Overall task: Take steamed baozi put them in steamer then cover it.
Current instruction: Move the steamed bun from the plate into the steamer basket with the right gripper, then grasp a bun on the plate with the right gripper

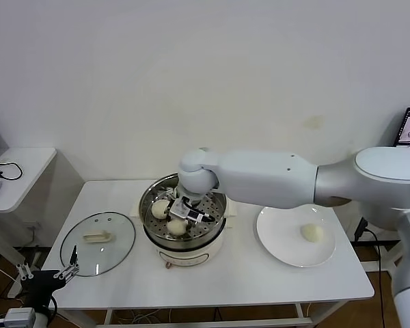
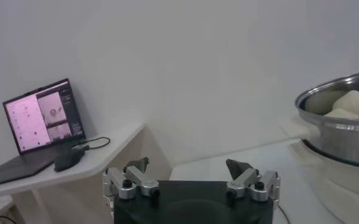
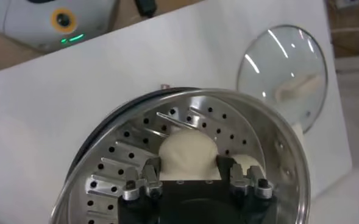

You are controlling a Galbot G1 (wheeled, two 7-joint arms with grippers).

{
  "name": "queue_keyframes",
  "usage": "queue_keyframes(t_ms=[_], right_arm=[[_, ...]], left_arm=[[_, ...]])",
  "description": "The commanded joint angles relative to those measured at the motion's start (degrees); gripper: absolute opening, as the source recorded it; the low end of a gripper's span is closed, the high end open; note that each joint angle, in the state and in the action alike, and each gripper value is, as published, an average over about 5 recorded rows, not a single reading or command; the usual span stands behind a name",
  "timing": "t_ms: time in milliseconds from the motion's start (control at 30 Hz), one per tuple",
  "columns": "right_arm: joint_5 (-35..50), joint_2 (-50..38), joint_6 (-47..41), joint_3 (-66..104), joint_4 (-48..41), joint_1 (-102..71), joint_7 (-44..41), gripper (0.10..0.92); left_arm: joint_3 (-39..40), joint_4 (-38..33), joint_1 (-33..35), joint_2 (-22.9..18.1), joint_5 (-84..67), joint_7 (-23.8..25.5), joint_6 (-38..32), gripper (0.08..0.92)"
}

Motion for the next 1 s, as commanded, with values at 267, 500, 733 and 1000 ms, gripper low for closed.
queue_keyframes(t_ms=[267, 500, 733, 1000], right_arm=[[-3.1, 1.1, 4.2, -0.7, -1.2, -1.0, 0.7, 0.612], [-2.3, 0.4, 4.4, 0.6, -1.9, 0.9, -0.2, 0.784], [-1.0, -2.6, 3.5, 5.0, -2.6, 3.7, -1.8, 0.822], [5.7, -13.9, -8.4, 9.9, -0.4, 5.7, -6.7, 0.823]], left_arm=[[0.0, 0.3, -0.2, 0.1, 0.0, 0.0, 0.0, 0.823], [0.0, 0.3, -0.4, 0.4, -0.2, 0.0, 0.0, 0.823], [-0.1, 0.2, -0.3, 1.0, -0.2, 0.0, 0.0, 0.823], [-0.8, -0.3, -0.3, 2.3, -0.9, 0.1, 0.1, 0.823]])
